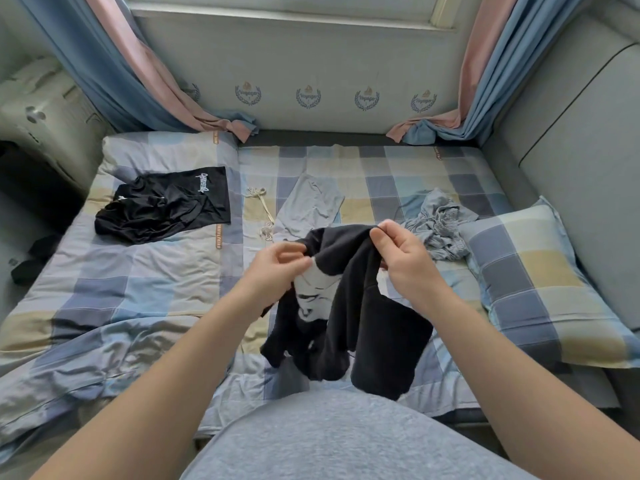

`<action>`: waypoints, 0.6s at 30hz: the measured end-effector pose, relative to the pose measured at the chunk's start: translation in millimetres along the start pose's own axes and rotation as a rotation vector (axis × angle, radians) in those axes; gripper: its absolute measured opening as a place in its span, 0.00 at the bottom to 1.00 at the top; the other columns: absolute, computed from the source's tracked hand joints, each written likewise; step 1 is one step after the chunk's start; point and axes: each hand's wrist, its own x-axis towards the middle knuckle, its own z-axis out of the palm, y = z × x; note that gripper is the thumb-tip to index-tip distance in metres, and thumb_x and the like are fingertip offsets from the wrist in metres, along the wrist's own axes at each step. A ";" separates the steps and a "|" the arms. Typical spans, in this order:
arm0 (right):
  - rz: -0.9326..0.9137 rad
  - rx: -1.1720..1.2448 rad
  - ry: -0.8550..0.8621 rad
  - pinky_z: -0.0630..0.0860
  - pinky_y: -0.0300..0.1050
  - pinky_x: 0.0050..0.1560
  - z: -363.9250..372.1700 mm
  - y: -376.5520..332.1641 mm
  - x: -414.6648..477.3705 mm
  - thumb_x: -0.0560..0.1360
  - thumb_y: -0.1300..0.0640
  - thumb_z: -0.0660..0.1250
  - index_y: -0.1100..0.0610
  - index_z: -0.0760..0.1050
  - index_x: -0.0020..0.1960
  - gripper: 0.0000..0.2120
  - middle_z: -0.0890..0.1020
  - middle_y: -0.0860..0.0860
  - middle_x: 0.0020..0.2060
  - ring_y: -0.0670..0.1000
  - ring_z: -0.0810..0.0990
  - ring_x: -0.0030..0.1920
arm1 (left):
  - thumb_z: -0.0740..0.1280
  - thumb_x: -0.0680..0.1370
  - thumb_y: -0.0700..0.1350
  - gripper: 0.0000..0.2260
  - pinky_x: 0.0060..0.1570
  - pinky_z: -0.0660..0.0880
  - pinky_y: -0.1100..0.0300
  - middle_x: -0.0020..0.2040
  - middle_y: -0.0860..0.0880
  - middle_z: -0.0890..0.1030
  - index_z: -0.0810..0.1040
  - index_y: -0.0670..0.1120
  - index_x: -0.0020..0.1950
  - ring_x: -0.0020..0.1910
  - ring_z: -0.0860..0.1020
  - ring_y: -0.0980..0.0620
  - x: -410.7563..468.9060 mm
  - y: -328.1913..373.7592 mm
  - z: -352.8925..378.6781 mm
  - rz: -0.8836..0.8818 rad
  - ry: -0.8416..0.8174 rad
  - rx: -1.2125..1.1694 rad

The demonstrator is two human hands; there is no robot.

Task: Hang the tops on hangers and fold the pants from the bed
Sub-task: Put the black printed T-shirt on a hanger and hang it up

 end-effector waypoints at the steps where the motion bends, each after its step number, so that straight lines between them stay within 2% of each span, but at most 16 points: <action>1: -0.029 0.000 -0.019 0.66 0.40 0.36 2.3 -7.8 -1.1 0.82 0.51 0.60 0.53 0.69 0.38 0.15 0.67 0.45 0.31 0.46 0.65 0.33 | 0.74 0.77 0.46 0.16 0.50 0.77 0.61 0.61 0.51 0.82 0.78 0.50 0.64 0.56 0.81 0.56 -1.8 -7.6 4.3 -0.001 -0.082 0.043; 4: -0.052 0.061 -0.084 0.66 0.35 0.31 5.7 -24.1 -3.6 0.81 0.50 0.61 0.52 0.71 0.39 0.13 0.68 0.45 0.30 0.44 0.66 0.30 | 0.77 0.70 0.46 0.28 0.60 0.78 0.53 0.64 0.52 0.80 0.75 0.51 0.69 0.59 0.81 0.54 -9.1 -25.4 24.4 0.018 -0.342 0.081; 6: -0.037 0.180 -0.130 0.70 0.39 0.37 6.4 -33.1 -4.7 0.80 0.50 0.63 0.51 0.75 0.41 0.11 0.72 0.51 0.34 0.50 0.70 0.35 | 0.76 0.72 0.45 0.27 0.61 0.78 0.49 0.61 0.52 0.82 0.74 0.51 0.69 0.60 0.81 0.53 -11.9 -33.5 42.1 0.046 -0.410 0.112; 8: -0.030 0.289 -0.126 0.72 0.43 0.41 4.2 -41.8 -6.3 0.80 0.50 0.65 0.51 0.77 0.41 0.10 0.74 0.53 0.36 0.51 0.73 0.38 | 0.74 0.75 0.47 0.19 0.60 0.77 0.45 0.58 0.50 0.83 0.75 0.49 0.65 0.58 0.81 0.50 -11.4 -39.4 57.1 0.134 -0.341 0.249; 11: -0.040 0.298 -0.058 0.75 0.38 0.38 -5.7 -52.1 -5.1 0.79 0.50 0.66 0.50 0.78 0.40 0.10 0.77 0.48 0.34 0.45 0.76 0.36 | 0.70 0.78 0.49 0.11 0.55 0.76 0.43 0.50 0.45 0.83 0.78 0.43 0.55 0.52 0.80 0.45 -11.2 -39.2 62.3 0.260 -0.197 0.359; 13: -0.018 0.231 0.092 0.76 0.37 0.37 -15.2 -54.3 -1.7 0.80 0.51 0.66 0.51 0.78 0.40 0.11 0.78 0.46 0.32 0.44 0.76 0.34 | 0.68 0.80 0.51 0.12 0.51 0.76 0.42 0.46 0.43 0.83 0.79 0.42 0.51 0.48 0.80 0.43 -13.0 -34.8 57.8 0.297 -0.159 0.364; 15: 0.052 0.180 0.312 0.76 0.38 0.37 -25.3 -50.9 3.0 0.81 0.55 0.67 0.53 0.77 0.42 0.09 0.78 0.46 0.32 0.44 0.77 0.34 | 0.65 0.82 0.53 0.13 0.44 0.77 0.45 0.41 0.46 0.82 0.79 0.43 0.48 0.42 0.80 0.45 -13.9 -29.0 49.5 0.307 -0.114 0.363; 17: 0.118 0.173 0.404 0.78 0.39 0.40 -32.3 -42.5 3.1 0.80 0.59 0.67 0.54 0.76 0.50 0.02 0.80 0.47 0.39 0.45 0.79 0.38 | 0.62 0.83 0.53 0.16 0.34 0.70 0.52 0.31 0.53 0.77 0.78 0.44 0.42 0.31 0.74 0.52 -13.8 -22.5 41.6 0.294 -0.070 0.319; 18: 0.135 0.148 0.396 0.79 0.39 0.44 -33.5 -36.9 1.9 0.80 0.61 0.68 0.52 0.75 0.54 0.06 0.81 0.48 0.45 0.45 0.81 0.43 | 0.62 0.83 0.53 0.17 0.32 0.65 0.55 0.28 0.55 0.72 0.75 0.43 0.40 0.28 0.70 0.54 -13.8 -18.1 39.1 0.289 -0.053 0.293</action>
